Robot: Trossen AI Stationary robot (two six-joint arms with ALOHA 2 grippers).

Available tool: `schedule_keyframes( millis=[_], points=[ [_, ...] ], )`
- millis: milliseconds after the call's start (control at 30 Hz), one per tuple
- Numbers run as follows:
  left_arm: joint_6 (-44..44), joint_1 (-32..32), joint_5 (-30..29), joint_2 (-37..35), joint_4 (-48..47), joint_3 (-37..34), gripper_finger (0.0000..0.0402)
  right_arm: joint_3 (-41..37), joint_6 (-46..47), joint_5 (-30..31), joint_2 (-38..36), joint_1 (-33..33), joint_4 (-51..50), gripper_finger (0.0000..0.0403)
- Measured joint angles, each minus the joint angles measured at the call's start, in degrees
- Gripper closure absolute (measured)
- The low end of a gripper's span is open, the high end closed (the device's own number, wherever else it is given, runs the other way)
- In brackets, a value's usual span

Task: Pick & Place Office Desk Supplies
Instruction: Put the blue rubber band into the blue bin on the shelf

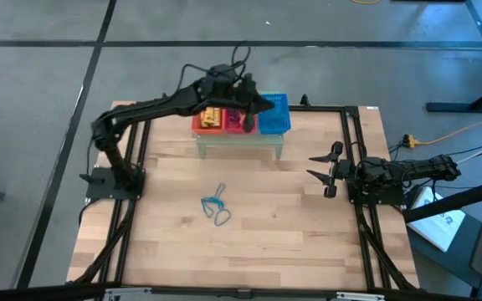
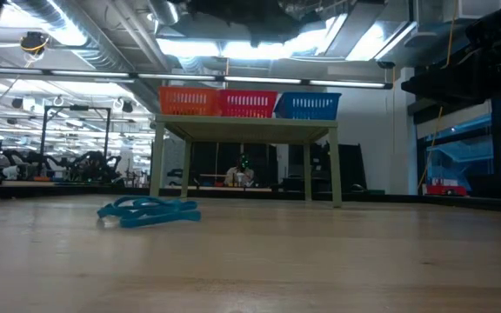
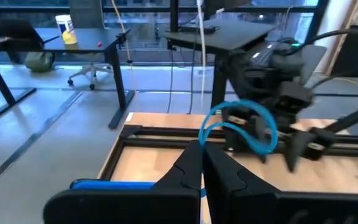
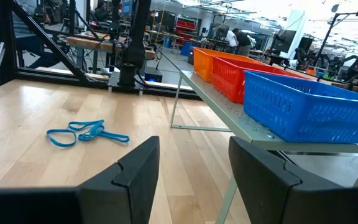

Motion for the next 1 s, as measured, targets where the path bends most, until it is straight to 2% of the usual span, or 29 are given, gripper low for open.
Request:
schedule_keyframes(
  millis=[100,300,533,700,1000],
  points=[
    [0.3,1.0,0.1,4.7,0.1,3.6,0.0399,0.0,0.0,0.0,0.0,0.0,0.0,0.0208],
    [0.4,3.3,1.0,11.4,-1.7,5.9,0.0399,0.0,0.0,0.0,0.0,0.0,0.0,0.0208],
    [3.5,4.5,1.1,13.0,-8.0,5.9,0.0385,0.0,0.1,-0.1,0.0,0.0,0.0,0.0208],
    [3.9,5.1,-0.5,12.6,-9.0,6.0,0.035,0.0,0.1,-0.1,0.0,0.0,0.0,0.0208],
    [2.7,5.3,-0.7,12.5,-11.2,6.0,0.0254,0.0,0.2,-0.1,0.0,0.0,0.0,0.0208]
  ],
)
